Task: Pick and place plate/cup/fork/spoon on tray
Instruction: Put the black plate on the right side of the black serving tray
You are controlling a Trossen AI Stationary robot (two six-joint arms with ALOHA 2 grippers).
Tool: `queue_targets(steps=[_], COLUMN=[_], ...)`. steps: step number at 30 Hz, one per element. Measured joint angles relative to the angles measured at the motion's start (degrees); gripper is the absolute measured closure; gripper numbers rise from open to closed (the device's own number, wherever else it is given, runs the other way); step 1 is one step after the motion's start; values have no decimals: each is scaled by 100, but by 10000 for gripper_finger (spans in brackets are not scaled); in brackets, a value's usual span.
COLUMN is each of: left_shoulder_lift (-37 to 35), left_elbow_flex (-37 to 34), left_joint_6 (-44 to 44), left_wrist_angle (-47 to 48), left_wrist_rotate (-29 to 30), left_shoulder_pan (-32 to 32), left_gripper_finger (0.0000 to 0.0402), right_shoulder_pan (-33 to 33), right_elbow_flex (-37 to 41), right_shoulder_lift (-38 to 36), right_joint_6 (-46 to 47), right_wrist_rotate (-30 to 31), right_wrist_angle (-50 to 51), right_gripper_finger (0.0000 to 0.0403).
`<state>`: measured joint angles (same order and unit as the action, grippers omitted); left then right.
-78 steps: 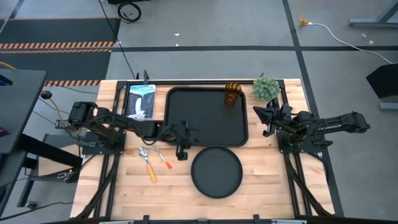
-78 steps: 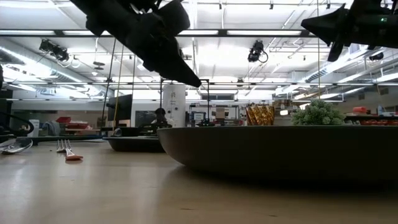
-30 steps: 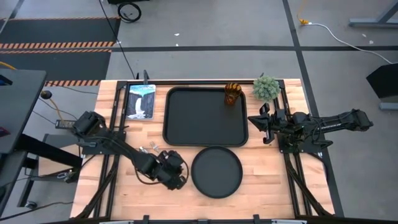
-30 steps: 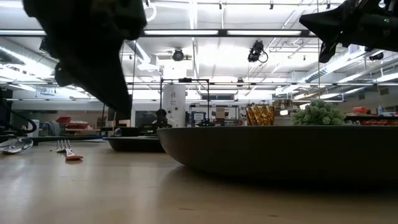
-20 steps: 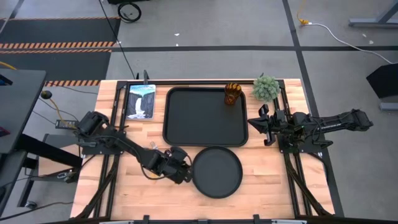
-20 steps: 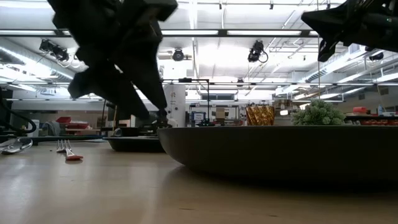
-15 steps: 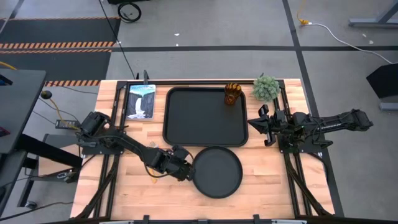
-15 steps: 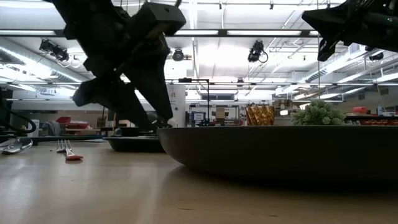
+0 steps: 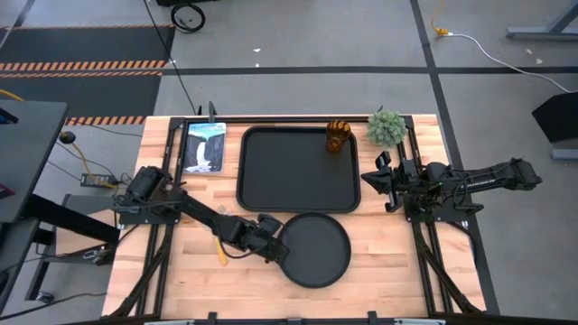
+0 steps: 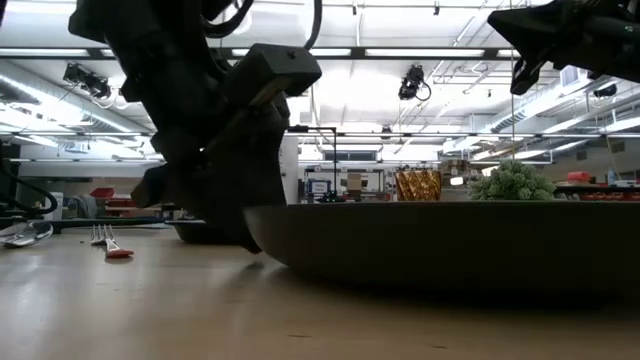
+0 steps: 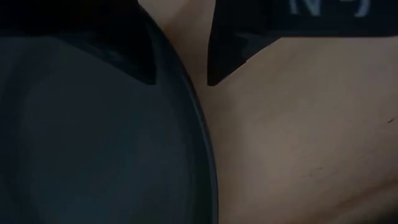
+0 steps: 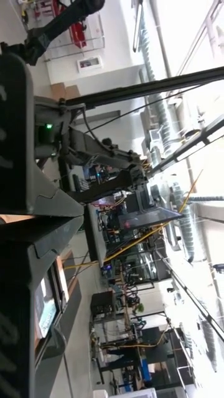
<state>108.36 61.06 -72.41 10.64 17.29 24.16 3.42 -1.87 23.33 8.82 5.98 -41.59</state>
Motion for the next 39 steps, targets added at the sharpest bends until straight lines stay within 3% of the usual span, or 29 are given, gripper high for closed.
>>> queue_targets(steps=[24, 39], left_shoulder_lift=[2, -173], left_elbow_flex=[1, -9], left_joint_6=[-519, -205], left_wrist_angle=[100, 270], left_wrist_rotate=[52, -126], left_shoulder_pan=[-101, -267], left_gripper_finger=[382, 386], right_shoulder_pan=[0, 0], right_elbow_flex=[0, 0], right_shoulder_lift=[2, 0], right_joint_6=[26, 63], right_wrist_rotate=[45, 44], right_wrist_angle=[-35, -35], right_gripper_finger=[394, 394])
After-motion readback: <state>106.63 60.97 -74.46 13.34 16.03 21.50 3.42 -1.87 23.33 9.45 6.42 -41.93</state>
